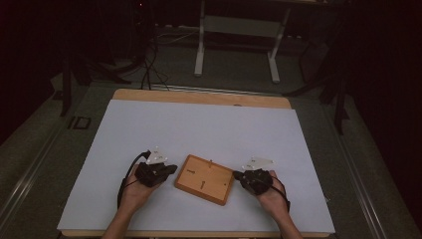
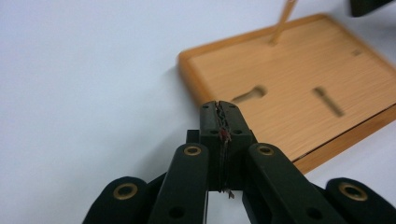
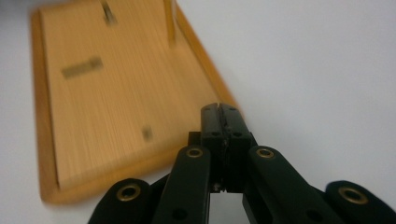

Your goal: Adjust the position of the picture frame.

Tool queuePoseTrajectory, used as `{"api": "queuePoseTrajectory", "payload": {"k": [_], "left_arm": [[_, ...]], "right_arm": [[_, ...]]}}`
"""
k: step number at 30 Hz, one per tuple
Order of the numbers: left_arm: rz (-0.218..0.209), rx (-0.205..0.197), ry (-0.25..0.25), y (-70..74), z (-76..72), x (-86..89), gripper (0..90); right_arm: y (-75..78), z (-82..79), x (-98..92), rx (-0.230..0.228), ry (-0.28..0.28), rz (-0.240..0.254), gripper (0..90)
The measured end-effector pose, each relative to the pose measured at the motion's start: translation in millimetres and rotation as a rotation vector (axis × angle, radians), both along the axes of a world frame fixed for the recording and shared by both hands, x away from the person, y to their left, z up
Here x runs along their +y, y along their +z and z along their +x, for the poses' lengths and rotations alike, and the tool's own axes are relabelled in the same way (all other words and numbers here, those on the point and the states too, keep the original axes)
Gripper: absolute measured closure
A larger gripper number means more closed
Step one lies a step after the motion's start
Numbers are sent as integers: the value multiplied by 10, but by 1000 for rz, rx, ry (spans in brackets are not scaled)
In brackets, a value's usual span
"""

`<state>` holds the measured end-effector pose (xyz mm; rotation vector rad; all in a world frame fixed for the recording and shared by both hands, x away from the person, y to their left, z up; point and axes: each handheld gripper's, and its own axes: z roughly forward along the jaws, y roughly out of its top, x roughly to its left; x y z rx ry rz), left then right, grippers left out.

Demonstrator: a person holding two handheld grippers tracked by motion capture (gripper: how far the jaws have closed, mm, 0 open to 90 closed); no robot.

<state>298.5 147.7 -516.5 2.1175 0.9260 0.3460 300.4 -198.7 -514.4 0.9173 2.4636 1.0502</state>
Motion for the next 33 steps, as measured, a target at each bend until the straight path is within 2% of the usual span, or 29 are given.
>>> {"api": "queuePoseTrajectory", "payload": {"k": [3, 6, 14, 18, 25, 33], "left_arm": [[20, 26, -5, -55, 12, -1, 893], [41, 48, -22, -94, 13, -37, 893], [42, 82, -39, -161, 6, -66, 892], [20, 83, -17, -159, -8, -75, 898], [-3, 100, -31, -161, -81, -109, 900], [-29, 87, -51, -129, -131, -177, 900]], "right_arm": [[-100, -58, -82, 42, -40, -11, 897], [-162, -69, -88, 71, -55, -27, 898], [-187, 15, -14, 87, -63, -22, 899], [-187, 51, -22, 86, -75, -20, 899], [-179, 172, -38, 92, -94, -18, 900], [-180, 339, -30, 100, -128, 1, 900]]}}
